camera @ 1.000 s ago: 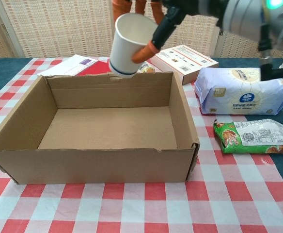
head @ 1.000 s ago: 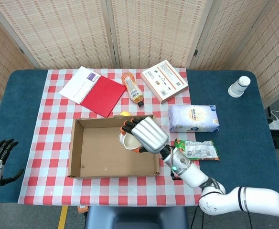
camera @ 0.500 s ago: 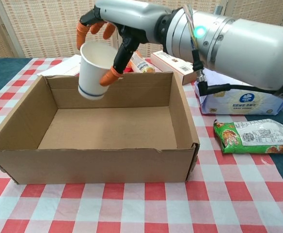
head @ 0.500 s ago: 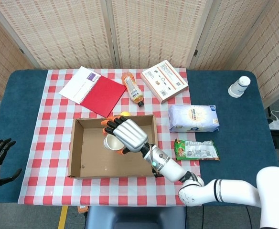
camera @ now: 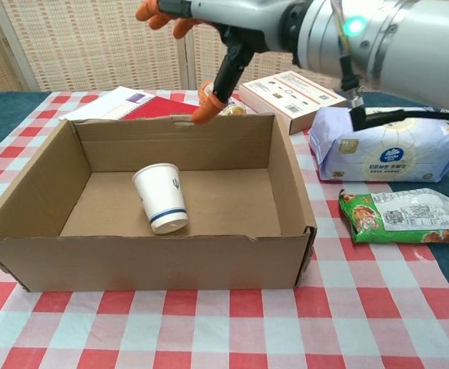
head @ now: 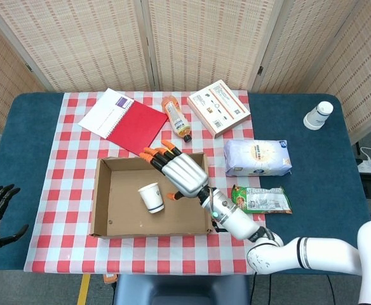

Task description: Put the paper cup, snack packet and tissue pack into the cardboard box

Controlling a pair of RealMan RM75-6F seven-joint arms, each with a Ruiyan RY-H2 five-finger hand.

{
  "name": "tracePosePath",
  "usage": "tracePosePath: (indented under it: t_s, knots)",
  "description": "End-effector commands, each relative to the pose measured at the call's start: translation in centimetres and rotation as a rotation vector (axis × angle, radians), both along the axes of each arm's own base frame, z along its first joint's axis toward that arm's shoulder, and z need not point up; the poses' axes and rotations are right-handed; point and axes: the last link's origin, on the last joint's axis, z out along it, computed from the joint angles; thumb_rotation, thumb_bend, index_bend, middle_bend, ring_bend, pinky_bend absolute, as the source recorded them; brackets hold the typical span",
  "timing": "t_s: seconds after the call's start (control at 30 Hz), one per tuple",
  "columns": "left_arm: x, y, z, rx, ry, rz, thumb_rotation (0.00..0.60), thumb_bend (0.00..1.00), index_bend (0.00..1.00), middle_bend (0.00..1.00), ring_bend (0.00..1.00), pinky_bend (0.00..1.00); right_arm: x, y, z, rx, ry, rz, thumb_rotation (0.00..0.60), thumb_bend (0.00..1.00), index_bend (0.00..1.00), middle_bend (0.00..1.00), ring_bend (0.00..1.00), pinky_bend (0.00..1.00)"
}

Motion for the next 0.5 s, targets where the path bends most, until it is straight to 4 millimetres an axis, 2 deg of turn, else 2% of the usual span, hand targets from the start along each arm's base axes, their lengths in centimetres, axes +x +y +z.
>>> tracePosePath:
  t_s: [0.03, 0.1, 0.13, 0.17, 0.2, 0.27, 0.5]
  knots:
    - [0.0, 0.0, 0.0, -0.001, 0.000, 0.000, 0.600, 0.24, 0.14, 0.04, 0.00, 0.28, -1.4, 0.3, 1.9, -0.042, 0.040, -0.013, 0.600, 0.00, 0.00, 0.00, 0.00, 0.00]
    - [0.0, 0.0, -0.1, -0.003, 0.001, 0.000, 0.600, 0.24, 0.14, 0.05, 0.00, 0.28, -1.8, 0.4, 2.6, -0.057, 0.056, -0.019, 0.600, 0.00, 0.00, 0.00, 0.00, 0.00]
    - [0.0, 0.1, -0.1, -0.005, 0.001, 0.000, 0.600, 0.24, 0.14, 0.05, 0.00, 0.28, -2.7, 0.6, 3.5, -0.078, 0.081, -0.031, 0.600, 0.00, 0.00, 0.00, 0.00, 0.00]
    - [0.0, 0.1, -0.2, -0.007, 0.003, 0.001, 0.600, 0.24, 0.14, 0.05, 0.00, 0.28, -3.7, 0.8, 4.5, -0.103, 0.111, -0.049, 0.600, 0.00, 0.00, 0.00, 0.00, 0.00]
    - [0.0, 0.1, -0.3, -0.010, 0.005, 0.001, 0.600, 0.24, 0.14, 0.05, 0.00, 0.28, -5.9, 1.0, 6.1, -0.147, 0.160, -0.097, 0.600, 0.00, 0.00, 0.00, 0.00, 0.00]
    - [0.1, 0.1, -0.4, -0.008, 0.007, 0.001, 0.600, 0.24, 0.14, 0.05, 0.00, 0.28, -7.9, 2.2, 7.8, -0.163, 0.209, -0.138, 0.600, 0.00, 0.00, 0.00, 0.00, 0.00]
    - [0.2, 0.0, -0.4, -0.006, 0.013, 0.001, 0.600, 0.24, 0.14, 0.05, 0.00, 0.28, -14.4, 5.1, 10.4, -0.165, 0.297, -0.279, 0.600, 0.00, 0.00, 0.00, 0.00, 0.07]
